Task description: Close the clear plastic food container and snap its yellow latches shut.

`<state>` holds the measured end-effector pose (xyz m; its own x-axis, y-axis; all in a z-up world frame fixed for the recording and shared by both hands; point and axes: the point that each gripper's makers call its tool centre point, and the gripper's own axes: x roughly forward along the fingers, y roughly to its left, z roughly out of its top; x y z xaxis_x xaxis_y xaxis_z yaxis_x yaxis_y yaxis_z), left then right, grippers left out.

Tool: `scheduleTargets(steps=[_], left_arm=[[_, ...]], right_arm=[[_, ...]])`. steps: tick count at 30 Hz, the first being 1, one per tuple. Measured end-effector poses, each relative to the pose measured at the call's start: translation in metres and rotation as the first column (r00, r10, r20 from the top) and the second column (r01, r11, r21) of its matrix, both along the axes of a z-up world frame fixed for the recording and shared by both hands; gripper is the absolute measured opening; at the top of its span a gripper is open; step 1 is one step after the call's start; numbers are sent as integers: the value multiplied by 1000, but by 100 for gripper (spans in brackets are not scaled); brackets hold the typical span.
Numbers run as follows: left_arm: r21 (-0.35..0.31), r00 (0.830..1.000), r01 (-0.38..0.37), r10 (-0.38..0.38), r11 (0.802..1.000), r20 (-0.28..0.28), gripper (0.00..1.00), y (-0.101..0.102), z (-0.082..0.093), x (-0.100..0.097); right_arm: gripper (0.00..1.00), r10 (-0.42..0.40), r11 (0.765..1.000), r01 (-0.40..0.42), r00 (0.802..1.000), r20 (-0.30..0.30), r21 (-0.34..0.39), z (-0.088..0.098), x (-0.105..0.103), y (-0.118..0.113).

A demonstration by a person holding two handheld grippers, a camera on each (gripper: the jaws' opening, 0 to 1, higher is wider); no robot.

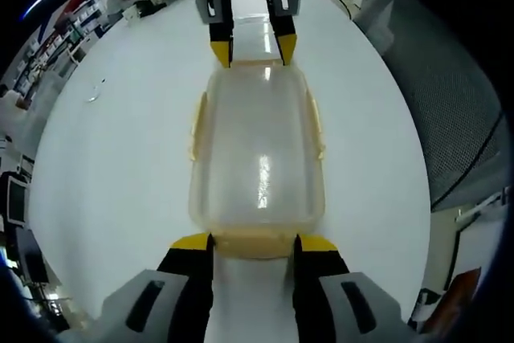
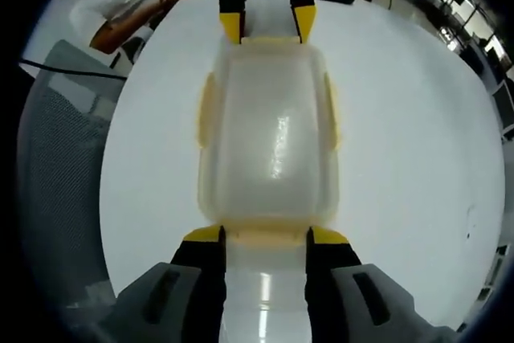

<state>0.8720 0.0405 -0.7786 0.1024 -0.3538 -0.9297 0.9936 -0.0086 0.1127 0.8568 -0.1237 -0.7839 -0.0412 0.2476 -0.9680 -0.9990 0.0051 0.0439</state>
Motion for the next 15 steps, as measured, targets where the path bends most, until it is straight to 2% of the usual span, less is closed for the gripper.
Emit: scheduleTargets(steps=[9,15], left_arm=[[5,1000,1,-1,1000,12,32,2,12,-5],[8,1000,1,-1,1000,23,32,2,22,-8]], right_arm=[[34,3,1000,-3,1000,5,17,12,-4,2],[35,5,1000,-5,1000,4,27,27,-6,3]])
